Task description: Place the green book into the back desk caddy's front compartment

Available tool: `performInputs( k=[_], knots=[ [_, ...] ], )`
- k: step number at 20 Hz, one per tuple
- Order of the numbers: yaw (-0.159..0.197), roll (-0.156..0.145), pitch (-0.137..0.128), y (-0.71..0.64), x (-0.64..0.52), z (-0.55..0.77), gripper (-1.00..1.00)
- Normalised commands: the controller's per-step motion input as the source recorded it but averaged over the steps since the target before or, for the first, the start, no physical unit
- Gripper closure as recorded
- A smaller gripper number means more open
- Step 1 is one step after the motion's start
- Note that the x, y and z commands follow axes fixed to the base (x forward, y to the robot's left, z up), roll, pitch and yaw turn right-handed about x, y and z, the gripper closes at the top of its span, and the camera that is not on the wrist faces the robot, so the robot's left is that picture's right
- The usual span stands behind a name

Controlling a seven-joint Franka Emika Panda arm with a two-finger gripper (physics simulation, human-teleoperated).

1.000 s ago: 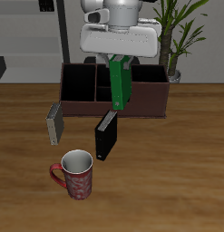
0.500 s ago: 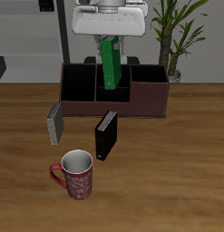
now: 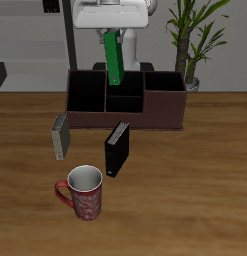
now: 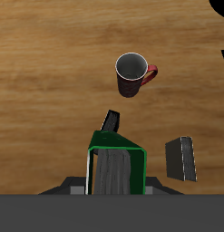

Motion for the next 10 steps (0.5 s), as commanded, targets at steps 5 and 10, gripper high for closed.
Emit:
performInputs(
  k=[5,10],
  knots=[
    [0.04,-0.039,-0.008,-0.18,-0.3,0.08,1.0],
    [0.101,-0.014,-0.012,-0.18,-0.36,0.09,1.0]
  ],
)
